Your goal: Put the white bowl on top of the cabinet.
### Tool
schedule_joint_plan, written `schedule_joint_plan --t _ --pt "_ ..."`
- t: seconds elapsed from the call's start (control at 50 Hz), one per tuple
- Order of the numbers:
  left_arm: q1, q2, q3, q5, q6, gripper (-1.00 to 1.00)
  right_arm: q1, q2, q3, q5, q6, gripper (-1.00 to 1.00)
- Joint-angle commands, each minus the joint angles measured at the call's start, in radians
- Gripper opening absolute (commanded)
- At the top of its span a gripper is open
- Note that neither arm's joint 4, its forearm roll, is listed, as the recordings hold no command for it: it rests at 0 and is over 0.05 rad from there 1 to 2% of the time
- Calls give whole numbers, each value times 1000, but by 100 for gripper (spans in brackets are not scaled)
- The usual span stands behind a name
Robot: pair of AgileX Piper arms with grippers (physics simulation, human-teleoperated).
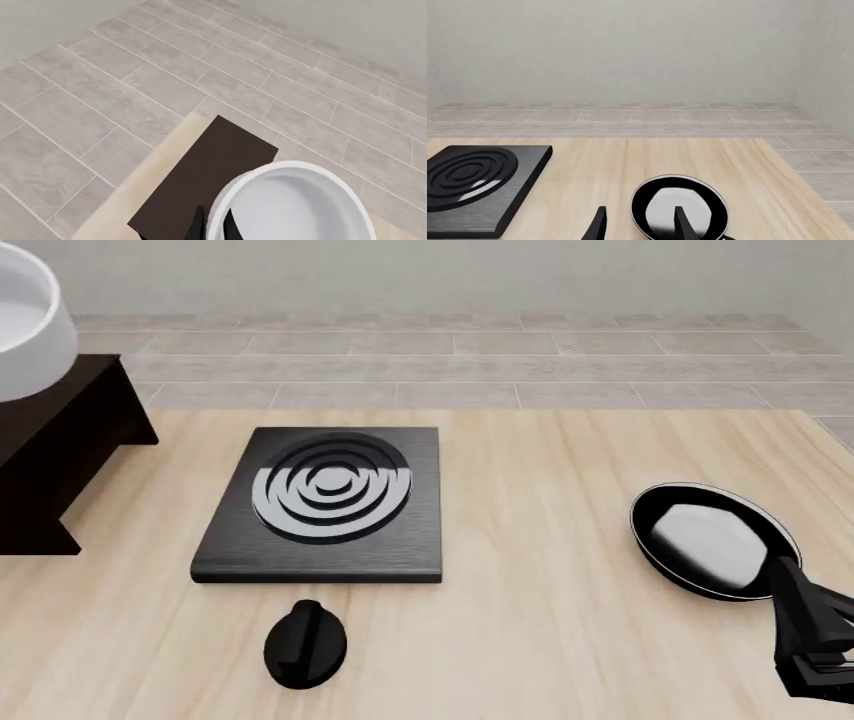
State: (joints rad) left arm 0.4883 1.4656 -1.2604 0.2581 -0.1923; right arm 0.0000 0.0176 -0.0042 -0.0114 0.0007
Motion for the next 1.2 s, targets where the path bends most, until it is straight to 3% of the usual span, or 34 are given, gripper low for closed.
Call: schedule_joint_plan --t 0.02,1.2 --pt "28 3 -10 -22 8 -100 0 0 0 0 0 100" --pt "152 94 23 -117 43 -100 0 0 0 0 0 100"
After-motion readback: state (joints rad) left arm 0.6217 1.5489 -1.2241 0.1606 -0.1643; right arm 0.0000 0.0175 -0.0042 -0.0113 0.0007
